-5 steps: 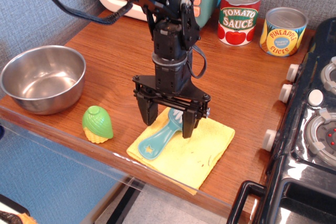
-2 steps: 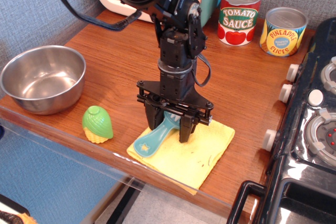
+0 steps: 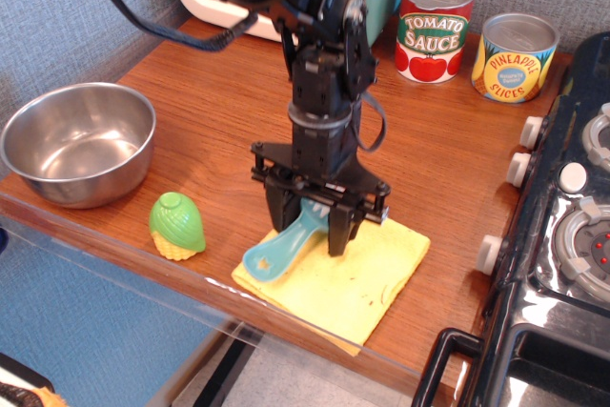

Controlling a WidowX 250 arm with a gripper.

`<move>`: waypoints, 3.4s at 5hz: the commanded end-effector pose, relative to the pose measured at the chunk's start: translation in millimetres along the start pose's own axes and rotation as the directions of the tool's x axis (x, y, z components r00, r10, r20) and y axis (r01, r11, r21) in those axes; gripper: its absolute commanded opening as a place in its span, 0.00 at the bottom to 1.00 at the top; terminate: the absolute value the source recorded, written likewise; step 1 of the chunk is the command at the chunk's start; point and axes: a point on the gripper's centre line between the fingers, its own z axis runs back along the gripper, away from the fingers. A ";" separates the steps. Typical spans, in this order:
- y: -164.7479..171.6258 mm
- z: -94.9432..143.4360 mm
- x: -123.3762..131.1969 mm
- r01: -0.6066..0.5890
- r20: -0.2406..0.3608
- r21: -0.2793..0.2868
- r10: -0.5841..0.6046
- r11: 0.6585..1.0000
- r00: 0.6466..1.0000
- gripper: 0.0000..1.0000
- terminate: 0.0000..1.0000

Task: Move the brush top left between pot and microwave

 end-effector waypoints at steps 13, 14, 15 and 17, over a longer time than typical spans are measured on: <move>156.6 112.9 77.5 -0.056 0.174 0.104 0.037 0.993 0.984 1.00 0.00; 146.1 107.2 71.6 0.002 0.145 0.105 -0.018 0.994 0.989 1.00 0.00; 139.9 104.0 64.3 -0.013 0.180 0.170 -0.018 0.985 0.983 1.00 0.00; 139.9 104.0 64.3 -0.013 0.180 0.170 -0.018 0.985 0.983 1.00 1.00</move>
